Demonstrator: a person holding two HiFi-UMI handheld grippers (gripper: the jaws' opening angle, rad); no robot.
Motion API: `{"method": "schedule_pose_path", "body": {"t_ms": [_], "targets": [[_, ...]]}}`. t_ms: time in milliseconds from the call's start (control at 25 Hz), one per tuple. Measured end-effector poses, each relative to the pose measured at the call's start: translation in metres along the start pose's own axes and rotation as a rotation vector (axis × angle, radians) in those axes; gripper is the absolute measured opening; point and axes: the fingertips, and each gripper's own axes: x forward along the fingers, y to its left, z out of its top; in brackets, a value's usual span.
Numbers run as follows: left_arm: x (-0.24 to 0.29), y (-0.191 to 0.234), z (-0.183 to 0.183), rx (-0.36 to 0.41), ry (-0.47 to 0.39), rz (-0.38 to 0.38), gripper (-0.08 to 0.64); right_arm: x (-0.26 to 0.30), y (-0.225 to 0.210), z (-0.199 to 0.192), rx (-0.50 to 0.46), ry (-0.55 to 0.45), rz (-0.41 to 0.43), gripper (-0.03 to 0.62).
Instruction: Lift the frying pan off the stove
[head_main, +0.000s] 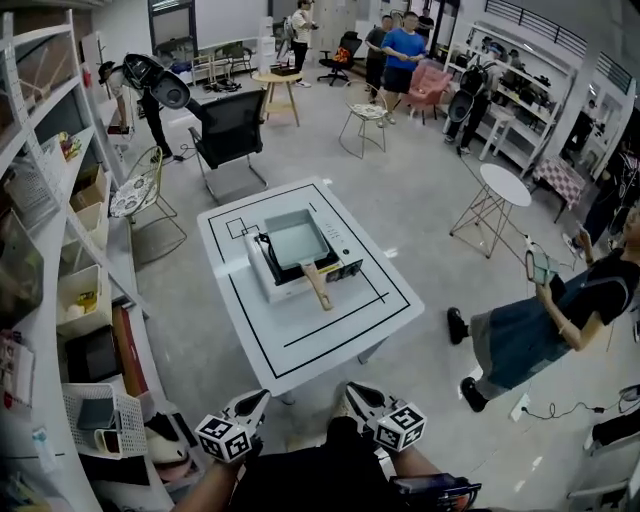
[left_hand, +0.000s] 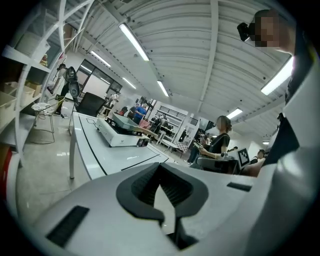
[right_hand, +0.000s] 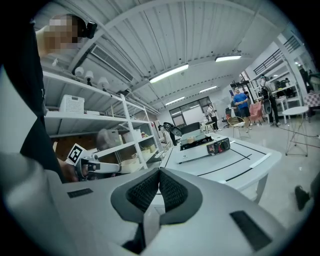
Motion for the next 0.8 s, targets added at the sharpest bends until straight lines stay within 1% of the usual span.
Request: {"method": "schedule_pose_path", "body": {"t_ms": [240,400,520,800], "targets": [[0.004,0.003,-0.002,-0.001,0.004,0.003,0.009,0.008,-0.002,-0.001,0.002,0.007,0.010,0.026],[0.011,0.002,-0.004,0.002,0.002,-0.010,0.009,0.005,-0.007,-0.002,0.011,0.010,0.000,0.026],[0.015,-0.003,-0.001,0.013,0.011,-0.009,0.009,0.002,-0.010,0.000,0.017,0.008,-0.001,0.026],[0.032,-0.006,0.010,0.019,-0.012,-0.005,0.009,0.005,-0.026,0.008,0.006,0.008,0.015,0.026]]}}
